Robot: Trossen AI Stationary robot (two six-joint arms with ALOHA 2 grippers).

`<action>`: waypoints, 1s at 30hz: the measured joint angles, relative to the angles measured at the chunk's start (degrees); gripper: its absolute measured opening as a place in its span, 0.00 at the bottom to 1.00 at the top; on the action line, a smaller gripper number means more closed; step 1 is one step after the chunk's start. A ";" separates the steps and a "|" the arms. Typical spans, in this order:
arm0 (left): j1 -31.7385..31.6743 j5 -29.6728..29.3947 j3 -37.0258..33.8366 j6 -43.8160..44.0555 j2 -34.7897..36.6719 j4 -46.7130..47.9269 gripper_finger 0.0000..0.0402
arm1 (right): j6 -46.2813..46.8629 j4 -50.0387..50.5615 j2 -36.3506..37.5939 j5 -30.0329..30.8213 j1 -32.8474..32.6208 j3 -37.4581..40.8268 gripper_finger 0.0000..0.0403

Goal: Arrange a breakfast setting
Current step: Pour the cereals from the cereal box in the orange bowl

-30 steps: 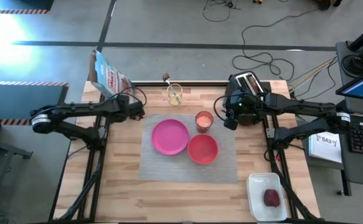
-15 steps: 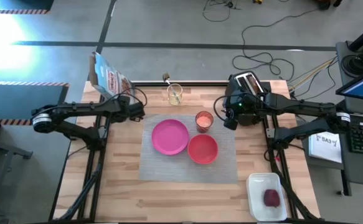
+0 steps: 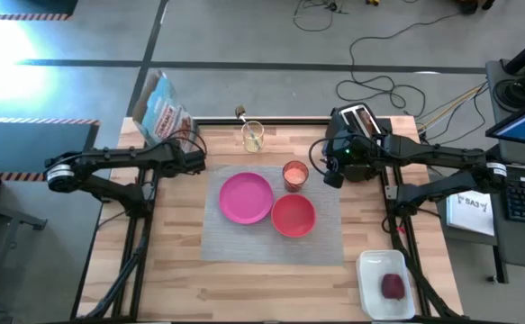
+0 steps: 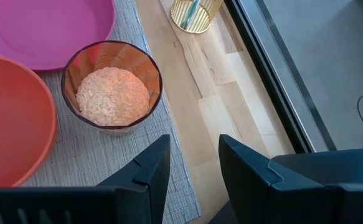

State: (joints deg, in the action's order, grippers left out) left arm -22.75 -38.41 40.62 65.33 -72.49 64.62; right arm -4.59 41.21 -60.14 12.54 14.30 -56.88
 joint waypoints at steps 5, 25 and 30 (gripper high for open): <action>0.07 3.50 0.00 1.70 0.04 -1.55 0.63 | 0.05 0.00 0.00 0.02 -0.01 0.00 0.32; 1.08 3.93 -0.02 15.09 0.15 4.82 0.77 | 0.02 0.00 0.00 0.00 -0.01 0.00 0.32; 1.38 1.71 -0.45 17.52 0.15 6.34 0.77 | 0.05 0.00 0.00 0.00 -0.01 -0.01 0.32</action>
State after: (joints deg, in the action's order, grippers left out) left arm -21.37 -36.70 40.17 82.85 -72.34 70.96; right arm -4.54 41.21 -60.14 12.54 14.28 -56.89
